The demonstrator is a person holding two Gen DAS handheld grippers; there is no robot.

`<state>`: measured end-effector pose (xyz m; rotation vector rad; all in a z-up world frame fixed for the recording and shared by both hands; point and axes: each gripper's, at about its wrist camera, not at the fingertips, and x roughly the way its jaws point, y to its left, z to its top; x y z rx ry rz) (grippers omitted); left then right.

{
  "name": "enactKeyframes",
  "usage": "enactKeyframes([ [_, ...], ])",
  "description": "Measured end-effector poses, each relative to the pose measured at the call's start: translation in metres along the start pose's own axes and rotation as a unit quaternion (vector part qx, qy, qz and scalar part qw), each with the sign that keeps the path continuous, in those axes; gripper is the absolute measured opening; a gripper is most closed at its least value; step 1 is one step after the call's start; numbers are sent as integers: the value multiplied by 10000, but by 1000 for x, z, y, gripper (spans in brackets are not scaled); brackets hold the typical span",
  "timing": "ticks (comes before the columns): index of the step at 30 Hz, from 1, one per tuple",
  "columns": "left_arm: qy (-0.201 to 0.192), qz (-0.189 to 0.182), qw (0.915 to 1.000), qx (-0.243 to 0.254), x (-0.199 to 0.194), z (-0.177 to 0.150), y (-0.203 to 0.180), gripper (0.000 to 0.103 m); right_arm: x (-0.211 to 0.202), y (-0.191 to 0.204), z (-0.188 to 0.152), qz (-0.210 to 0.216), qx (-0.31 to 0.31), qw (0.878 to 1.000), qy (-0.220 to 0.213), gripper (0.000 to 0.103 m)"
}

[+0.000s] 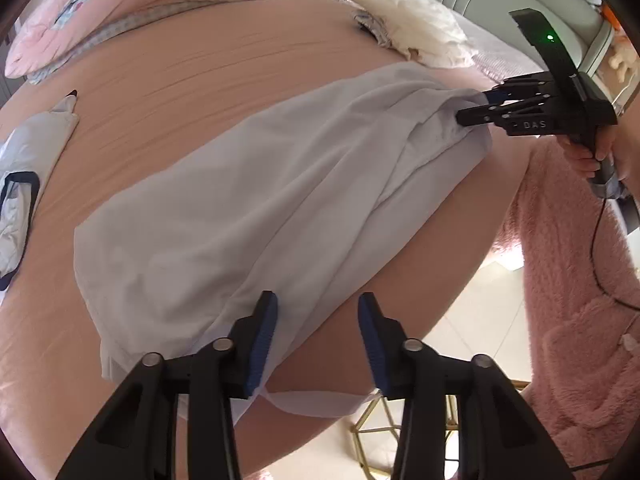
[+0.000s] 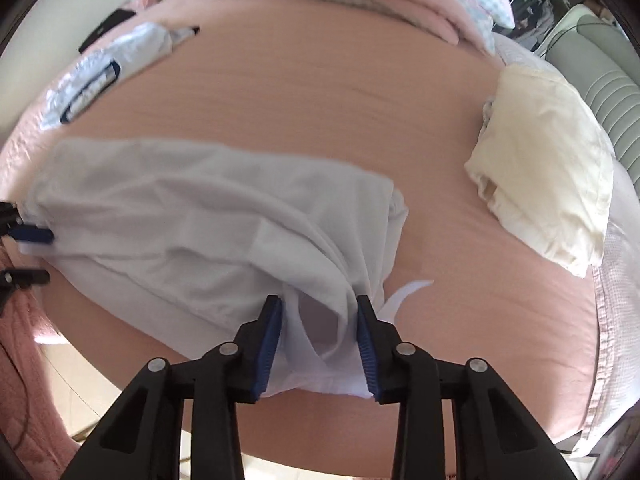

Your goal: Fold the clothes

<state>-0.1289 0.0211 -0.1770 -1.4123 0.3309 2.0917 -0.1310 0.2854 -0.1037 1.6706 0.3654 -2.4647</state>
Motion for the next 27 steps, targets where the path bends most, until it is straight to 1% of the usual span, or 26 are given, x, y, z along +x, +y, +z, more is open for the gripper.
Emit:
enactKeyframes([
  [2,70,126,9998,-135,-1,-2,8,0,-4,-1,-6,-162,-148,9998,-20,31],
  [4,4,169,9994,-292,-7,-4,16,0,-8,-3,-12,-345,-285,9990,-27,31],
  [7,-140,321,9987,-360,-22,-6,25,0,-9,-14,-21,-826,-378,9958,75,31],
  [10,-210,251,9987,-402,-32,-10,29,0,-12,-22,-29,-943,-300,9950,153,31],
  [12,-278,132,9991,-291,-30,-9,21,0,-15,-25,-32,-967,-202,9950,177,31],
  [14,-360,-15,9993,-100,-28,-10,8,2,-23,-19,-32,-841,-138,9964,27,31],
  [15,-426,-2,9991,44,-26,-9,1,3,-27,-16,-32,-778,-106,9969,-48,32],
  [17,-525,64,9982,286,-19,-7,-12,9,-34,-10,-32,-657,-54,9976,-193,32],
  [18,-483,125,9981,367,-13,-6,-17,12,-35,-5,-31,-624,-79,9977,-234,32],
  [20,-336,259,9978,512,-1,-2,-24,32,-34,3,-29,-670,-175,9973,-234,32],
  [21,-294,305,9976,556,4,-2,-27,35,-32,7,-28,-711,-223,9970,-232,32],
  [22,-276,357,9972,589,7,-4,-29,37,-31,10,-27,-738,-260,9967,-228,32],
  [24,-290,566,9957,681,12,-6,-34,36,-31,12,-27,-686,-248,9970,-242,32],
  [25,-280,689,9948,699,14,-6,-35,21,-30,12,-27,-642,-233,9973,-256,32],
  [26,-258,743,9949,624,15,-6,-33,4,-30,11,-28,-609,-208,9976,-258,32],
  [27,-268,667,9963,480,14,-5,-28,4,-29,10,-29,-586,-183,9978,-256,32],
])
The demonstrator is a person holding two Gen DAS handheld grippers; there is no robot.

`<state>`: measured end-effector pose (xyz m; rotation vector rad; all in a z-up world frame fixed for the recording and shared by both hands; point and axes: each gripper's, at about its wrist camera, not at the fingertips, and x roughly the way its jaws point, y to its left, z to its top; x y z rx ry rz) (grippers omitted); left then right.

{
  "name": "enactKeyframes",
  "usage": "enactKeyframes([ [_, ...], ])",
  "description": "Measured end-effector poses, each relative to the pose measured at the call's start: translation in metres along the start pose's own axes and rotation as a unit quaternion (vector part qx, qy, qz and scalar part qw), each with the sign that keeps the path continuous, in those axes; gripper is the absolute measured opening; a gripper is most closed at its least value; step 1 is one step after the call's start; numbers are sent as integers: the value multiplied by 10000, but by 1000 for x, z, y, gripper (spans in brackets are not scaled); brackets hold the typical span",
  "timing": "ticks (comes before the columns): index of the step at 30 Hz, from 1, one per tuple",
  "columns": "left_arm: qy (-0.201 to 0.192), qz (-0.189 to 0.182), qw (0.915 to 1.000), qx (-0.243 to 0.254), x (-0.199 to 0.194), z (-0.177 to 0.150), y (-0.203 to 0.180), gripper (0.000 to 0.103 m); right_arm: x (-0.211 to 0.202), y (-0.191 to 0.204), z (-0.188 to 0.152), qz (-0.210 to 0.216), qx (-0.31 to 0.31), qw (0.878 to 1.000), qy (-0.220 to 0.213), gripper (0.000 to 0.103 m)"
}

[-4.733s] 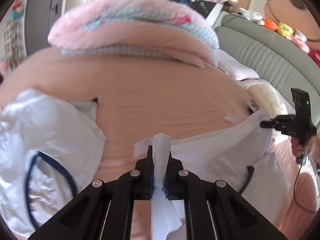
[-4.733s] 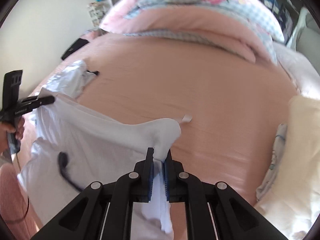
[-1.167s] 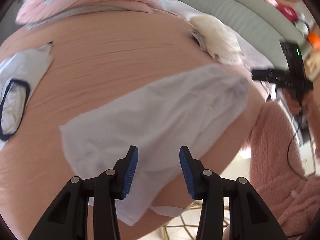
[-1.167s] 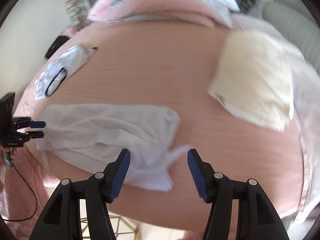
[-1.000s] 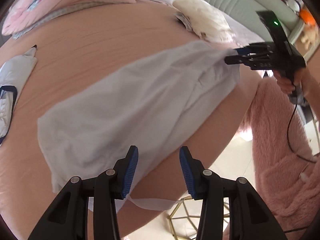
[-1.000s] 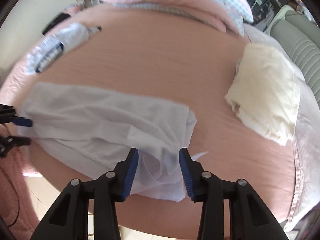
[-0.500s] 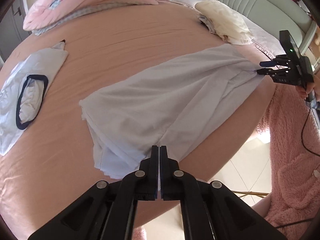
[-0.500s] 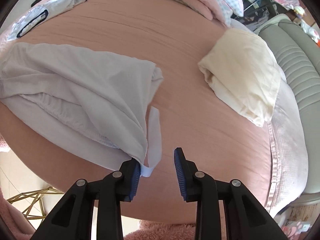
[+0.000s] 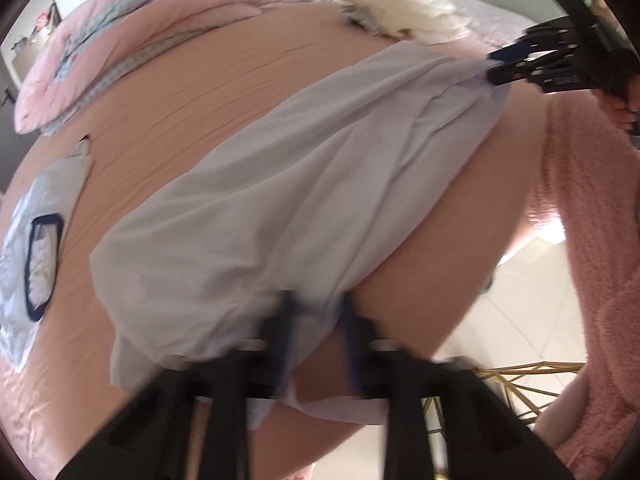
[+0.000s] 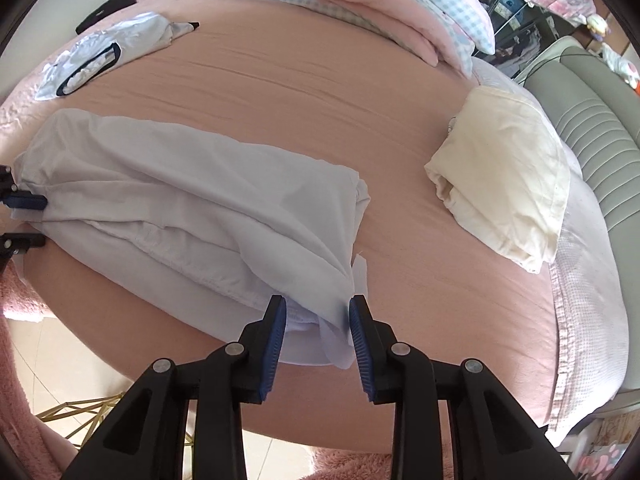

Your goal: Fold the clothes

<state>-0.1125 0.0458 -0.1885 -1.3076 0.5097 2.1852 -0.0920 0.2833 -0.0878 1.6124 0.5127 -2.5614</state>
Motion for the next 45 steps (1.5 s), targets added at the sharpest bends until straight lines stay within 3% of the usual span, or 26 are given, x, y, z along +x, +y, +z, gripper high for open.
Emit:
enactKeyframes([
  [4,-42,-177,9994,-296,-9,-2,15,4,6,-11,-2,-67,129,9999,56,32],
  [9,45,-167,9996,-239,-20,-10,24,4,21,-19,-9,-586,16,9979,273,32],
  [13,196,-25,9991,-378,-26,-19,38,4,26,-25,-14,-448,185,9982,362,32],
  [16,157,-191,9981,-562,-30,-22,42,5,22,-26,-16,-246,303,9988,295,32],
  [22,21,92,9999,-119,-34,-30,32,14,18,-21,-15,-203,300,9990,266,32],
  [26,6,-46,10000,80,-26,-25,22,21,18,-19,-13,-145,307,9991,256,32],
  [30,60,235,9991,336,-13,-23,12,26,19,-21,-12,-114,340,9991,232,32],
  [32,26,496,9983,310,-12,-22,14,2,18,-23,-13,-45,431,9988,239,32],
  [35,-47,480,9988,-80,-22,-21,29,2,15,-28,-17,68,647,9976,225,32],
  [39,-40,541,9985,-24,-37,-21,37,2,19,-35,-24,191,846,9957,316,32],
  [45,19,663,9977,-146,-52,-27,54,2,24,-25,-23,14,585,9978,320,32],
])
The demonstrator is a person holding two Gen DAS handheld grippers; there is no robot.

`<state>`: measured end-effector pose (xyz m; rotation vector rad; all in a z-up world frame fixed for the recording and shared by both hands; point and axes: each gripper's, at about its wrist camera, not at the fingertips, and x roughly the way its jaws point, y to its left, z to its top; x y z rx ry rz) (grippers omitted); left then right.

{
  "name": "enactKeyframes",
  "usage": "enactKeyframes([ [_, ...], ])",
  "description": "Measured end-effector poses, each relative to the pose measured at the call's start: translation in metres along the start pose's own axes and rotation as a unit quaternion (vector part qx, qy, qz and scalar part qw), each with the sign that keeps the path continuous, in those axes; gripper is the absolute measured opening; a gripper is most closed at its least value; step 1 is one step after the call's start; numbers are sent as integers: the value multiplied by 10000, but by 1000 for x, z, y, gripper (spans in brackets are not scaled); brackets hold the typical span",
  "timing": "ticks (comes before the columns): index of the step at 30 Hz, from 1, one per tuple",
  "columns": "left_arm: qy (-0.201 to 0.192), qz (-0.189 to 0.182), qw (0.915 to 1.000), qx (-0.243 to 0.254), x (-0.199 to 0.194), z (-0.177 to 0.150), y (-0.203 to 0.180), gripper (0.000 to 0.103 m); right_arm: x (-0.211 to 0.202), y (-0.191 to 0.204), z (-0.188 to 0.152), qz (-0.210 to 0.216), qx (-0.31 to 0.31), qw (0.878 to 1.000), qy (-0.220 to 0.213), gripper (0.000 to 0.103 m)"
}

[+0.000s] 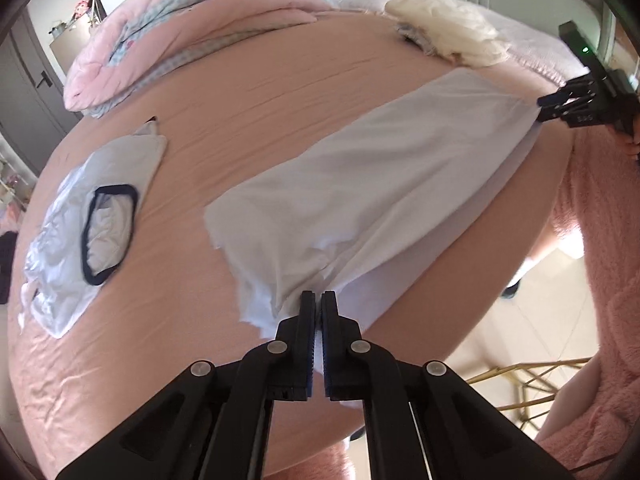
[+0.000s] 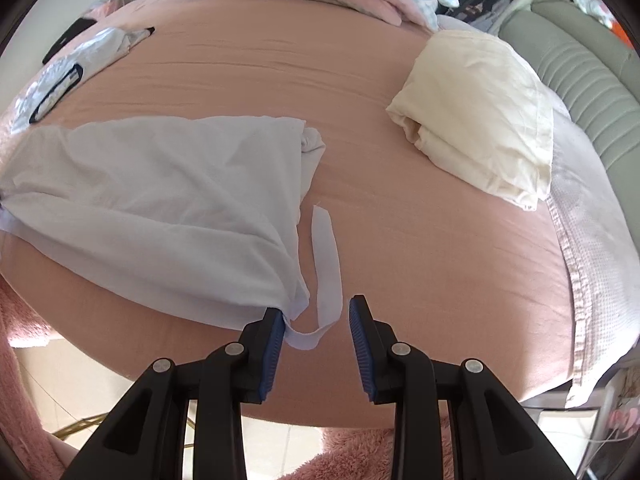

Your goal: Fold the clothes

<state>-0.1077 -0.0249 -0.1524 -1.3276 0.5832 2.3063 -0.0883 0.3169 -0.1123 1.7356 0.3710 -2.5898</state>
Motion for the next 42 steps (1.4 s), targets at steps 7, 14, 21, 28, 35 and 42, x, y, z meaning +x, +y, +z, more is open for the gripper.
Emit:
enactKeyframes([
  [7,301,-863,9958,-38,-5,-10,-11,3,8,1,-5,183,-289,9991,246,44],
  [14,-441,-1240,9847,-1142,-27,15,14,3,-55,-4,5,1537,172,9863,-565,54],
  [21,-539,-980,9831,-1449,-1,46,19,3,-9,29,49,706,-25,9961,-520,57],
  [28,190,-718,9880,-1351,28,29,29,3,21,14,29,1120,-12,9937,1,57],
  [35,-216,-813,9855,-1473,3,45,45,3,2,-16,31,1308,201,9911,-151,58],
  [42,-111,-731,9723,-2217,42,62,59,3,29,-29,88,969,977,9896,-409,58],
])
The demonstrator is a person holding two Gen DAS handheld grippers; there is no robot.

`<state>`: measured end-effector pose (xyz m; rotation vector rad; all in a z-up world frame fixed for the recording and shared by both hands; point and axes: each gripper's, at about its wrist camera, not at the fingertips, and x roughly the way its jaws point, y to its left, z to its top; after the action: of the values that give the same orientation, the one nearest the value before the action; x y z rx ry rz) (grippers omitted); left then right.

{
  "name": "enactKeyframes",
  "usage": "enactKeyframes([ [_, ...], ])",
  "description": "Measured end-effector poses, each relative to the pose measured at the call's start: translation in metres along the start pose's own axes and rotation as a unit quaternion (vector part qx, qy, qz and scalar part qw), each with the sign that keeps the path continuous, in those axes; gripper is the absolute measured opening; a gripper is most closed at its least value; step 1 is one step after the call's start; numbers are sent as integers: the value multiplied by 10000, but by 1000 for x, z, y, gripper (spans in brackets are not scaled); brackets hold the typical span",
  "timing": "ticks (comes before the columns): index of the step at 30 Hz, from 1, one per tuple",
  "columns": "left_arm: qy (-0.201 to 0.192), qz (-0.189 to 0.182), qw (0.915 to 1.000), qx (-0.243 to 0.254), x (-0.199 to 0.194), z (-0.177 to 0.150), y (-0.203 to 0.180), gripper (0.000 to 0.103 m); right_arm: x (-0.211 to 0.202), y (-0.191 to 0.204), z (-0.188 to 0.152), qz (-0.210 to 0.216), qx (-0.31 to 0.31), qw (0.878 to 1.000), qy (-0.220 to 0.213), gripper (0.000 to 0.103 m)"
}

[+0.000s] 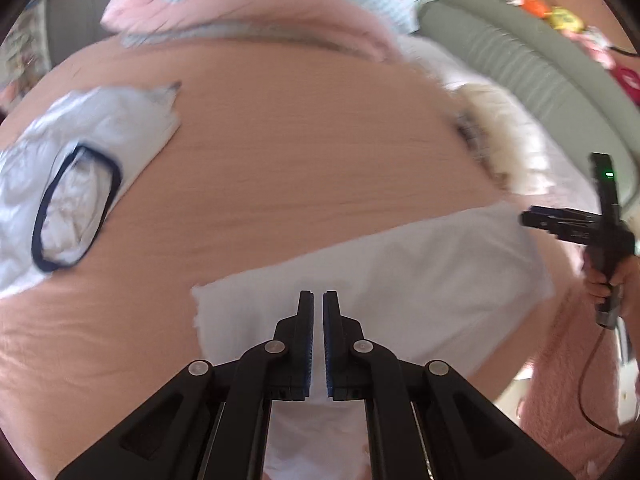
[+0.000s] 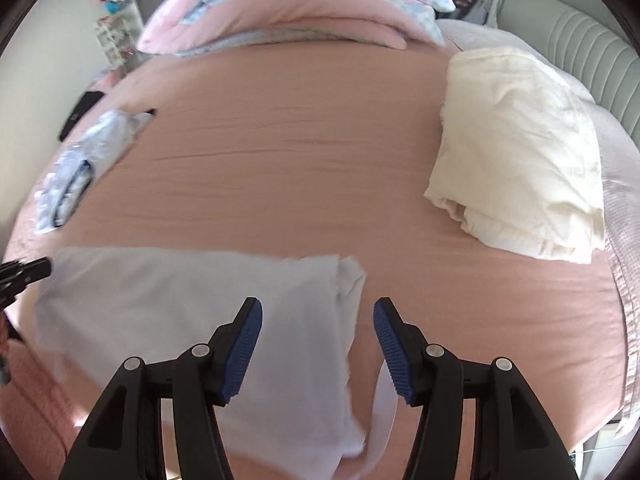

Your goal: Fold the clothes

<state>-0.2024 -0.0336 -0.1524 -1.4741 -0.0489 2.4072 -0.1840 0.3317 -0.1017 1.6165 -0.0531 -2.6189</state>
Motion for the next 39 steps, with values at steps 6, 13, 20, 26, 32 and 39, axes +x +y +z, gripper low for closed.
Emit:
enactKeyframes([
  [6,23,254,9984,-503,20,-3,49,3,42,-16,-8,176,315,9978,555,57],
  [13,98,402,9978,-510,21,18,59,3,50,-24,13,262,715,9961,454,58],
  [20,-232,-42,9961,853,-26,2,-26,3,-14,9,-8,439,148,9985,-295,60],
  [26,586,65,9927,1053,2,-26,-49,3,4,55,-49,256,-861,9958,180,60],
  [32,876,-339,9869,1315,-14,-45,-45,4,-4,36,-66,-231,-1565,9866,396,60],
  [39,-281,-472,9938,964,-19,-13,-50,4,-20,74,-51,350,-1267,9910,-250,60],
])
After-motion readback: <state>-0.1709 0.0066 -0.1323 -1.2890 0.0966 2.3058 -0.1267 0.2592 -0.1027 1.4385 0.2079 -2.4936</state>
